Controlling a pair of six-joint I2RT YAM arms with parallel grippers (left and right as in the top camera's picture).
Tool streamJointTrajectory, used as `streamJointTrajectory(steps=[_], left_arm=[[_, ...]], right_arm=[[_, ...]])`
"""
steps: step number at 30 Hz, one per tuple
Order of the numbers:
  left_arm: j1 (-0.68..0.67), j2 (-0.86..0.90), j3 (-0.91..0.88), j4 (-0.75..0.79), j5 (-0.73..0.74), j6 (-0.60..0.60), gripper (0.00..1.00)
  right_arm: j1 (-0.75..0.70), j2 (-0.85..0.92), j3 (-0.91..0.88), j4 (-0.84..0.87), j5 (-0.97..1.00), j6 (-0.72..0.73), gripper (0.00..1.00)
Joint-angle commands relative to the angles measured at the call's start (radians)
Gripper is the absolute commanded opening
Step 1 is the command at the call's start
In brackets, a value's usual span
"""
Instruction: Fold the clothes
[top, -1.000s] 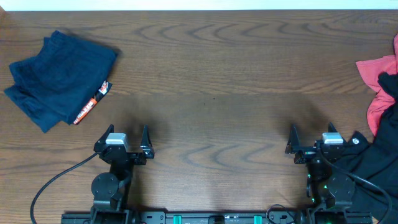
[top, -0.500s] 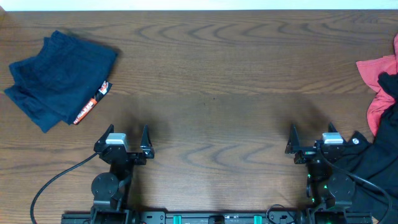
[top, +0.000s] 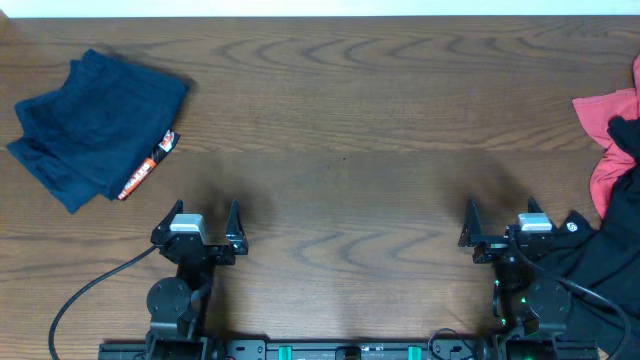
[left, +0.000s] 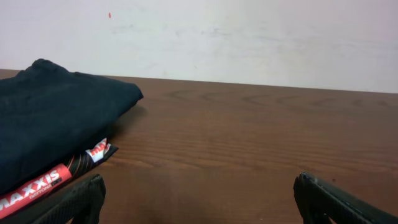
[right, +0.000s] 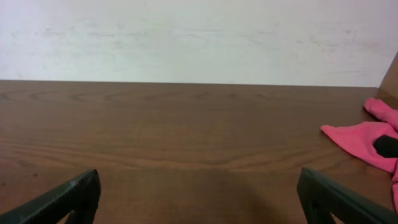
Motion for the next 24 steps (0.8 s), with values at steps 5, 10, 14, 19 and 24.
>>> streamJointTrajectory(steps=[5, 10, 14, 19, 24], left_arm=[[0.004, -0.006, -0.009, -0.047, -0.012, 0.017, 0.98], [0.004, -0.006, -0.009, -0.047, -0.011, 0.014, 0.98], [0.004, -0.006, -0.005, -0.048, -0.003, -0.065, 0.98], [0.004, 0.037, 0.036, -0.059, 0.053, -0.091, 0.98], [0.004, 0.205, 0.157, -0.153, 0.071, -0.115, 0.98]], right_arm=[[-0.01, 0.003, -0.001, -0.004, -0.003, 0.03, 0.99], [-0.01, 0.028, -0.001, -0.004, -0.003, 0.072, 0.99], [-0.01, 0.076, 0.022, -0.026, -0.003, 0.091, 0.99], [-0.01, 0.202, 0.148, -0.163, 0.011, 0.091, 0.99], [-0.01, 0.437, 0.359, -0.354, 0.05, 0.095, 0.99]])
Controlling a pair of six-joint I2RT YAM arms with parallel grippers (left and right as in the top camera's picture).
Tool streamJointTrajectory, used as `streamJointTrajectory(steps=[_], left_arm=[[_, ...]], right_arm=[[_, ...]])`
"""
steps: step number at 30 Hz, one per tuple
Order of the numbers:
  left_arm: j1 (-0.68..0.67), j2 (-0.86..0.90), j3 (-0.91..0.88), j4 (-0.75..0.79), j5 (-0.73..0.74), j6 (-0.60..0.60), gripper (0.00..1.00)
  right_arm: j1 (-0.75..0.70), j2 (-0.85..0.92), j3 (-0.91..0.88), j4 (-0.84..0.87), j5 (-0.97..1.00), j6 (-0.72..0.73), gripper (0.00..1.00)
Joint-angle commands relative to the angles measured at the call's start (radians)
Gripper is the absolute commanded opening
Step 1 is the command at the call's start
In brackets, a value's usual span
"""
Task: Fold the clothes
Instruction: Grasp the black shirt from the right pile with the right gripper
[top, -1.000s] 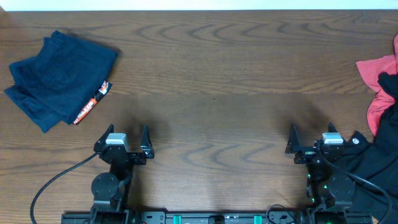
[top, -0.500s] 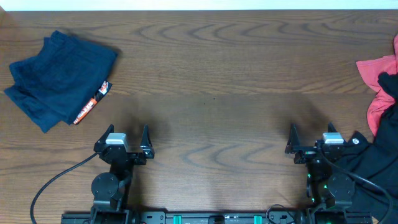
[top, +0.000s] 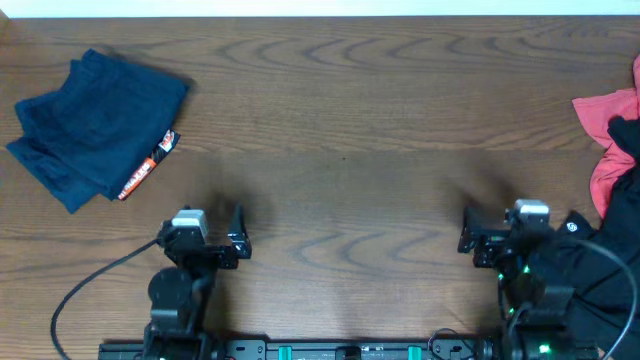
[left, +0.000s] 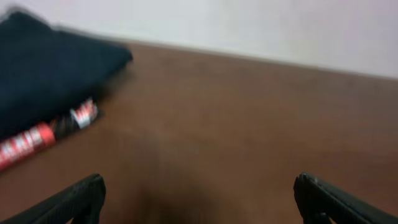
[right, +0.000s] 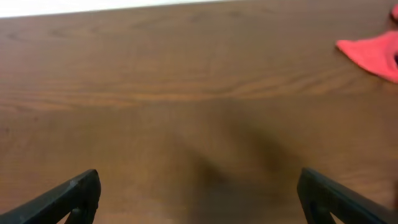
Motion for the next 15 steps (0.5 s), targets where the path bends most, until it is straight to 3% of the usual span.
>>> streamJointTrajectory(steps=[1, 6, 10, 12, 15], left_arm=[[0.004, 0.125, 0.116, -0.047, 0.028, -0.027, 0.98], [0.004, 0.42, 0.338, -0.219, 0.028, -0.027, 0.98], [0.004, 0.62, 0.488, -0.338, 0.028, -0.027, 0.98], [0.004, 0.694, 0.537, -0.375, 0.028, -0.027, 0.98], [0.004, 0.78, 0.569, -0.397, 0.04, -0.028, 0.98]], right_arm=[[-0.01, 0.154, 0.156, -0.085, 0.035, 0.016, 0.99], [-0.01, 0.455, 0.371, -0.287, 0.027, 0.016, 0.99], [-0.01, 0.594, 0.442, -0.296, -0.067, 0.023, 0.99], [-0.012, 0.649, 0.448, -0.323, -0.018, 0.042, 0.99], [-0.033, 0.709, 0.448, -0.42, 0.249, 0.306, 0.99]])
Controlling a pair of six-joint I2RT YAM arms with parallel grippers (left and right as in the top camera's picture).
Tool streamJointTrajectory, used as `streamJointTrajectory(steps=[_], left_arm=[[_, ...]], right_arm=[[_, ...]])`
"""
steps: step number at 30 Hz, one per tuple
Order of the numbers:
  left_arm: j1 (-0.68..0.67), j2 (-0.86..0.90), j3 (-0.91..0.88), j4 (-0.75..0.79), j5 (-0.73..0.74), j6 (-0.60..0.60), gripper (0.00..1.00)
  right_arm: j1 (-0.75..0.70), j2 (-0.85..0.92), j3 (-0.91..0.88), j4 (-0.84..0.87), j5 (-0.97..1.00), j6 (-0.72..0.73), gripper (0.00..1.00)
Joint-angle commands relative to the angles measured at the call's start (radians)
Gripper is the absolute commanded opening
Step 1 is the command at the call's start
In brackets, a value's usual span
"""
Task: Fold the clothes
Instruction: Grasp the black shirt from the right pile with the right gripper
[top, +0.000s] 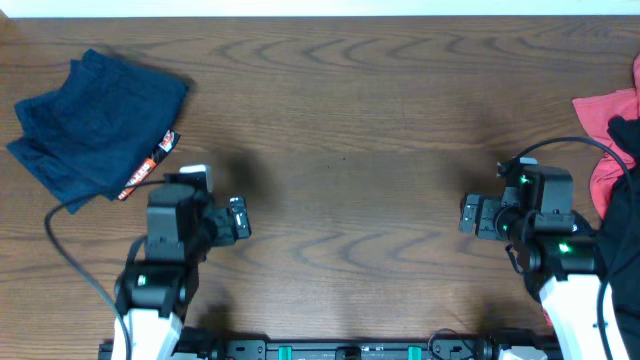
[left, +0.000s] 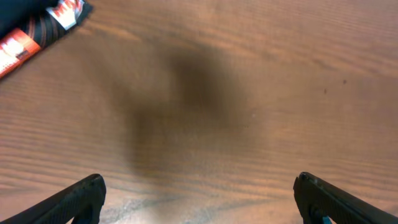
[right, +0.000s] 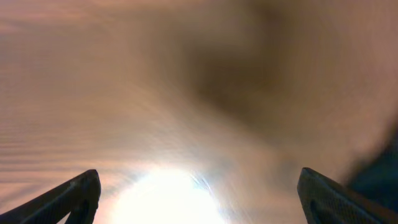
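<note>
A folded dark blue garment (top: 95, 125) with a red and black label strip (left: 34, 34) lies at the far left of the wooden table (top: 340, 120). A crumpled pink-red garment (top: 608, 135) and a black garment (top: 615, 255) lie at the right edge. My left gripper (top: 196, 216) hangs over bare wood just right of the blue garment, pointing down, open and empty (left: 199, 205). My right gripper (top: 536, 214) hovers left of the pink and black garments, also open and empty (right: 199, 202). The right wrist view is blurred, with a bright glare on the wood.
A black cable (top: 70, 250) trails from the left arm over the table's near left part. Another cable (top: 570, 145) loops from the right arm toward the pink garment. The arm bases sit at the near edge (top: 340, 350).
Both arms have risen further from the near edge and moved farther onto the table, their wrist cameras now looking straight down at the wood. Both grippers stay open. The garments have not moved.
Both grippers first rested low at the near edge, open, looking level across the table. Then both were tipped downward and lifted a little. Now both hang over the table looking down, the left nearer the blue garment, the right nearer the pink one.
</note>
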Motion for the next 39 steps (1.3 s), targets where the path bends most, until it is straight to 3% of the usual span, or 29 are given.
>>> streamJointTrajectory(steps=[1, 3, 16, 19, 21, 31, 39], left_arm=[[0.004, 0.08, 0.039, -0.018, 0.035, -0.005, 0.98], [0.004, 0.109, 0.039, -0.017, 0.064, -0.005, 0.98], [0.004, 0.127, 0.039, -0.016, 0.085, -0.005, 0.98], [0.004, 0.127, 0.039, -0.016, 0.084, -0.005, 0.98], [0.004, 0.127, 0.039, -0.016, 0.084, -0.005, 0.98], [0.004, 0.127, 0.039, -0.009, 0.084, -0.004, 0.98], [0.004, 0.127, 0.039, 0.007, 0.085, -0.004, 0.98]], right_arm=[[-0.043, 0.07, 0.011, -0.105, 0.323, 0.345, 0.99], [-0.074, 0.109, 0.01, -0.142, 0.426, 0.431, 0.99], [-0.258, 0.402, -0.003, -0.013, 0.471, 0.408, 0.99], [-0.288, 0.465, -0.013, 0.022, 0.47, 0.408, 0.88], [-0.303, 0.501, -0.018, 0.043, 0.47, 0.408, 0.69], [-0.33, 0.609, -0.019, 0.074, 0.459, 0.408, 0.01], [-0.357, 0.501, 0.105, -0.011, 0.371, 0.334, 0.01]])
